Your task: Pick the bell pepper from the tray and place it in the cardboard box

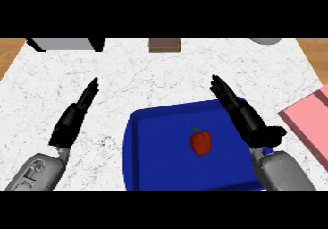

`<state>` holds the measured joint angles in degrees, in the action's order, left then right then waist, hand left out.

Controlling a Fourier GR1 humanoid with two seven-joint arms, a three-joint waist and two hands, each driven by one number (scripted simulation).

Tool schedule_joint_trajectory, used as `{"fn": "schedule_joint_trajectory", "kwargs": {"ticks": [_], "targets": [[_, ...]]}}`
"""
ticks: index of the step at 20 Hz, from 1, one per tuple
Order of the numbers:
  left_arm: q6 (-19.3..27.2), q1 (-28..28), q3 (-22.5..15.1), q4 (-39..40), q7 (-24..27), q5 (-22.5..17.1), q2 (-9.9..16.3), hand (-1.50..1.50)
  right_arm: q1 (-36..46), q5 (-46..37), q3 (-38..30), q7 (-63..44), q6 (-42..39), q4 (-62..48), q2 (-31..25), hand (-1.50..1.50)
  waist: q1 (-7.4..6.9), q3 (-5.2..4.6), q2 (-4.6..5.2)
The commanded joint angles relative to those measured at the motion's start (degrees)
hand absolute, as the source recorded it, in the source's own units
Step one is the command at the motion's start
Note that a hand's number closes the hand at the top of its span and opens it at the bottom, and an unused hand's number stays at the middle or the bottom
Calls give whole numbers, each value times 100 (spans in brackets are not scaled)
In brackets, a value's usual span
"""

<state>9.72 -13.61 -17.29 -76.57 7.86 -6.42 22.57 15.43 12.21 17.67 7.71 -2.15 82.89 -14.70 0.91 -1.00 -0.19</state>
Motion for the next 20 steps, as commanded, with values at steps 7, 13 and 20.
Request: {"fn": "schedule_joint_trajectory", "kwargs": {"ticks": [7,13,20], "targets": [[-377,-80,244,-493,-10,-5,543,0,363,-1544,-949,-916,333,1252,-2388,-150,236,45,-127],[-841,-45,355,-914,-175,-183,584,0,-477,-1838,-1110,-173,339,1866,-2296,-150,-31,101,-1],[-777,325,332,-1201,-21,62,513,0,-660,-2896,-527,-291,-116,2497,-2796,-150,-78,97,-3]]}}
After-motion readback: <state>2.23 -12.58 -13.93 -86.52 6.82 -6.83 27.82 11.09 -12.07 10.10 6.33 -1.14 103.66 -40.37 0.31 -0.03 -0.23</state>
